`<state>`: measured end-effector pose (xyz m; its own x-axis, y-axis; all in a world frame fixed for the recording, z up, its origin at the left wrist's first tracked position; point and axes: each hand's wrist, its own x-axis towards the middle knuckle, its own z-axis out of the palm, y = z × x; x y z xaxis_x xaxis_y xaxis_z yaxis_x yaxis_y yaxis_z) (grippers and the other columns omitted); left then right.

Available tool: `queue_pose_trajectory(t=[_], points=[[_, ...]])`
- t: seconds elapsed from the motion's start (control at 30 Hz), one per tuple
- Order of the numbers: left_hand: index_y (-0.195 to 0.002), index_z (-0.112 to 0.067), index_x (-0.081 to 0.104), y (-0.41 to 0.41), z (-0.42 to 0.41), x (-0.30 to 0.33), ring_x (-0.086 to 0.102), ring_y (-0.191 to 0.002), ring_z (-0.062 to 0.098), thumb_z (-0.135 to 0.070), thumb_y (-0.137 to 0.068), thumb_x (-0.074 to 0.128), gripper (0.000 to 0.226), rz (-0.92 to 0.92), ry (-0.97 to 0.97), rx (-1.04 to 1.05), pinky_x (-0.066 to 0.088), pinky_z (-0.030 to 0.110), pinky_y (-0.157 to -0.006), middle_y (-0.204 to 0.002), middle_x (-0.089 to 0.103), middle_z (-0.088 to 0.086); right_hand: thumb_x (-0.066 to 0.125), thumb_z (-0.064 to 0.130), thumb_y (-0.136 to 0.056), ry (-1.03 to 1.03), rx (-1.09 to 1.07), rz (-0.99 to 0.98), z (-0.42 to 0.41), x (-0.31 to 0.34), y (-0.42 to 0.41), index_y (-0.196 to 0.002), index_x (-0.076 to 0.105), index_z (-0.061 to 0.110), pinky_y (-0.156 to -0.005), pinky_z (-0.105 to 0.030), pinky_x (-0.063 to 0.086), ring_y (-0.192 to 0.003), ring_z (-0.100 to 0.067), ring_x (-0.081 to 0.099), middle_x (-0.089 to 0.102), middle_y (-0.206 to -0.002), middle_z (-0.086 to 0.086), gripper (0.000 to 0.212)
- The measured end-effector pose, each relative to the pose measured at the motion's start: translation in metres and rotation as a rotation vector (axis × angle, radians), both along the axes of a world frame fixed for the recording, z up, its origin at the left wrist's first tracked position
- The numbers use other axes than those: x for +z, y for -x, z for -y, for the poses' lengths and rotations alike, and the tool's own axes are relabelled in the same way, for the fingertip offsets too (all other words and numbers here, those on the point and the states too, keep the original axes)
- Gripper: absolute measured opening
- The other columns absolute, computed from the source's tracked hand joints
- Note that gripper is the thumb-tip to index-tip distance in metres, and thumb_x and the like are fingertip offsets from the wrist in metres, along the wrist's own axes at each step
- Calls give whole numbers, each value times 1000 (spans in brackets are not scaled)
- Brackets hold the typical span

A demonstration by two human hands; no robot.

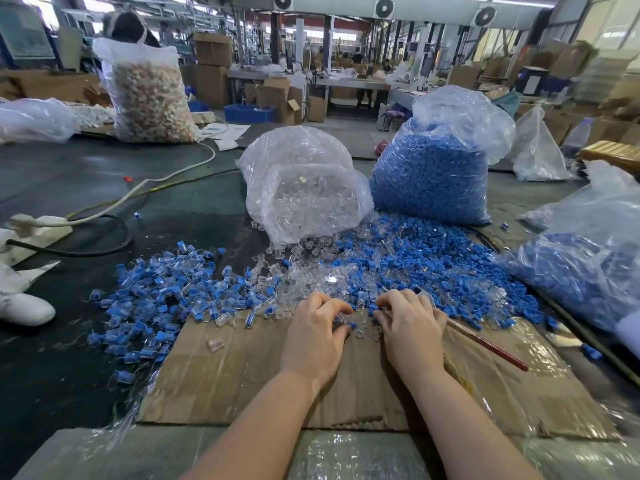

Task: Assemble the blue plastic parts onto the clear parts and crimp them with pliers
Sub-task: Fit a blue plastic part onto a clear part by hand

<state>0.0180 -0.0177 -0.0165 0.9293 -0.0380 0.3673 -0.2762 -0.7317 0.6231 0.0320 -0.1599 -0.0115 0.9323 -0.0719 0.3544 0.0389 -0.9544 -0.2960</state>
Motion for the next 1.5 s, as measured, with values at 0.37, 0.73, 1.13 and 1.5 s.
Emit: queue_pose_trajectory(t=[0.37, 0.73, 1.13, 1.5], points=[[-91, -24, 65, 1, 0, 3, 41, -95, 2, -26, -86, 63, 5, -19, 50, 11, 30, 13, -81, -94, 45, -16, 54, 27, -92, -78, 7, 54, 1, 0, -1, -101, 62, 28, -87, -33, 24, -104, -15, 44, 60, -103, 9, 13], [-89, -18, 68, 4, -3, 7, 48, -89, 6, -17, -85, 66, 5, 29, 114, 56, 34, 9, -76, -88, 53, -13, 46, 33, -95, 27, -11, -5, 1, -1, -3, -105, 57, 32, -87, -32, 21, -107, -13, 45, 56, -106, 12, 15], [-79, -23, 56, 9, -1, 12, 45, -72, -6, -11, -86, 63, 16, 7, 205, 72, 32, -4, -73, -77, 48, -19, 54, 20, -93, -198, 127, 126, 0, 11, 11, -97, 65, 15, -80, -26, 36, -90, -14, 52, 64, -93, 3, 12], [-76, -24, 63, 6, -4, 8, 58, -74, 2, -12, -82, 68, 14, -27, 315, 112, 45, 7, -65, -79, 63, -6, 58, 11, -90, -338, 316, -36, -14, 23, 20, -92, 66, 13, -78, -30, 49, -83, -14, 61, 68, -87, 2, 8]])
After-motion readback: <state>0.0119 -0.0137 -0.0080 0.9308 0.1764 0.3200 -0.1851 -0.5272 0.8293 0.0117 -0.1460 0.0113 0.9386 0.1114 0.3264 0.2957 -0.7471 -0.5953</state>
